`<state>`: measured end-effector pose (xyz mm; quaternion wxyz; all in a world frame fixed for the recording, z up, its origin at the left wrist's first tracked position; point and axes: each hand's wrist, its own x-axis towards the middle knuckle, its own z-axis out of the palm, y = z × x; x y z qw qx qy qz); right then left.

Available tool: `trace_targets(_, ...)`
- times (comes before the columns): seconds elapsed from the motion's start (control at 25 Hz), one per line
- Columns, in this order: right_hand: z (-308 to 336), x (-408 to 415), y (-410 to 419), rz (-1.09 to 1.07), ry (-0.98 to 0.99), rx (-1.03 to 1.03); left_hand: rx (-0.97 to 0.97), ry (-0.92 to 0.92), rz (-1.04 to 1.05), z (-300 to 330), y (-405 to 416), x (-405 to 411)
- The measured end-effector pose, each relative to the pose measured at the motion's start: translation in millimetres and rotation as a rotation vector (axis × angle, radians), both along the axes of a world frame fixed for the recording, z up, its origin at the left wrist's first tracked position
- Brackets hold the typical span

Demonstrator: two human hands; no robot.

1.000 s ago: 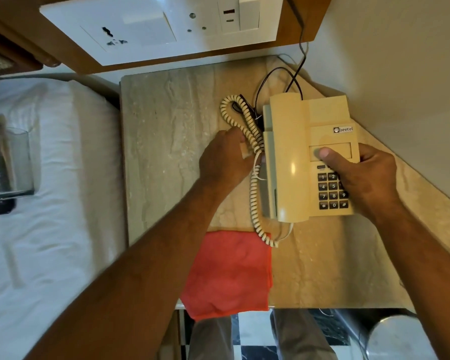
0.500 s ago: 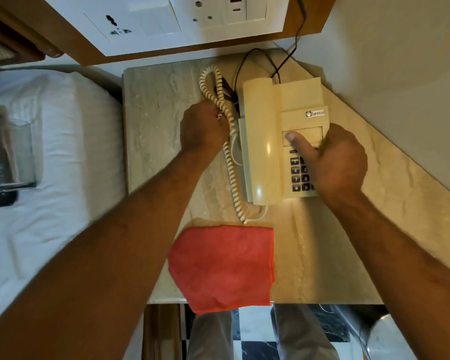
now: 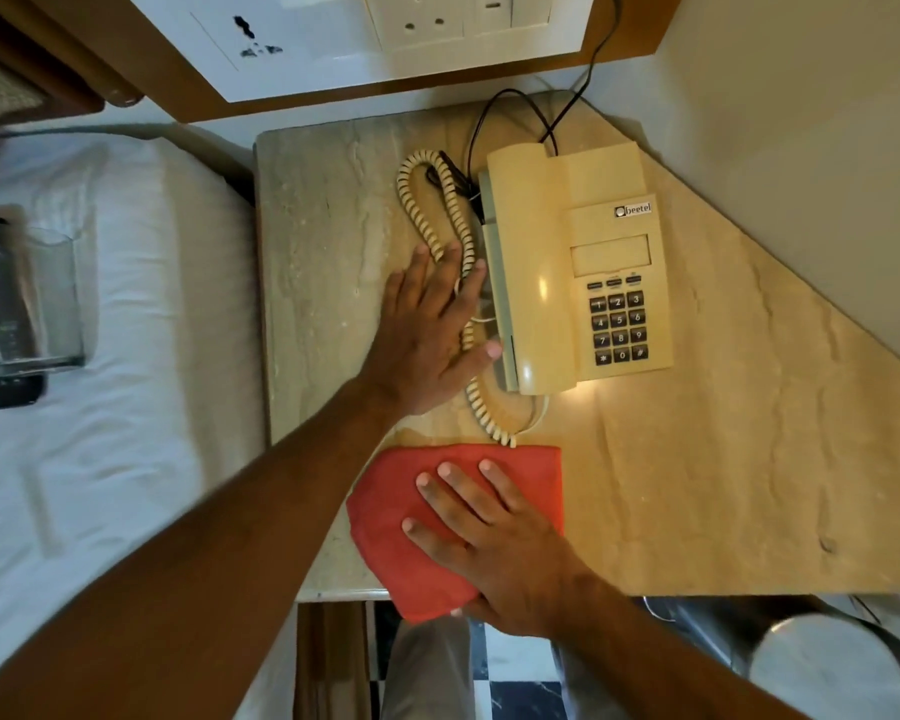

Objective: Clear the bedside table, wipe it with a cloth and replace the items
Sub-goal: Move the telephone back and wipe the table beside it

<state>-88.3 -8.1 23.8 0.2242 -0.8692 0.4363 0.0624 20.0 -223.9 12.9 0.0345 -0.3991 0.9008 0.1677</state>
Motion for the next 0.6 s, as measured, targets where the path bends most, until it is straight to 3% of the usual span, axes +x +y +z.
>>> trace_targets(0.08,4,-6,6,-0.018,-0.072,-0.027,-0.032,-0.024,-0.030,-7,1,2)
trace_targets(0.16,10,-15,19,-0.135,-0.272,-0.049,-0.067,-0.071,-0.046,-12,2,6)
trace_targets(0.28,36,-45,24,-0.603,-0.613,0.011,-0.080,-0.089,-0.050,-11,2,5)
trace_targets(0.36,61,-67,1,-0.903,-0.739,-0.057,-0.092,-0.090,-0.052,-13,0,5)
trace_targets(0.48,79,-84,-85,-1.063,-0.635,-0.345,-0.099,-0.086,-0.036,-15,-1,4)
trace_targets(0.6,78,-79,-192,-0.951,-0.241,-0.316,-0.107,-0.073,-0.034,-15,-1,4)
